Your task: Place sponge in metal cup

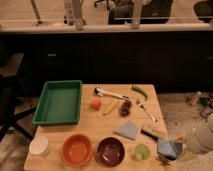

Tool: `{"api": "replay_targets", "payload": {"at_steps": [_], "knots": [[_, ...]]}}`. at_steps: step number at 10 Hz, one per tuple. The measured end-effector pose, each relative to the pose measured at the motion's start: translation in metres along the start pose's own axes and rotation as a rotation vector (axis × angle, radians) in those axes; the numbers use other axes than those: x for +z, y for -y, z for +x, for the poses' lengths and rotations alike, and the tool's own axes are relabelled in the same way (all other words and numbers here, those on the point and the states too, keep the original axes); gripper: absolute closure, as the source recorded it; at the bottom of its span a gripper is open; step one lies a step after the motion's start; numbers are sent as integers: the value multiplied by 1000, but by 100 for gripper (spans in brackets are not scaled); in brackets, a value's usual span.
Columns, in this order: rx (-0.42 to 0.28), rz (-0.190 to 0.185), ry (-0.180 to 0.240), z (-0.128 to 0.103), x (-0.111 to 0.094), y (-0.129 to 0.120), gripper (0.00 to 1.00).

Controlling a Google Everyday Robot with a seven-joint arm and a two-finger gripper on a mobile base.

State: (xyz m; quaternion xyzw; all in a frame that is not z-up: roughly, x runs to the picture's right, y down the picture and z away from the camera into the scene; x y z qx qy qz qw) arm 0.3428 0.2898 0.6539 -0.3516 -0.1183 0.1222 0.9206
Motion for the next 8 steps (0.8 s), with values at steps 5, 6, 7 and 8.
{"api": "replay_targets", "payload": {"at_steps": [5,6,7,8], "knots": [[1,-1,1,0,1,0,21],[1,-1,1,0,1,0,20],[1,-1,1,0,1,0,20],[1,-1,1,0,1,0,20]]}}
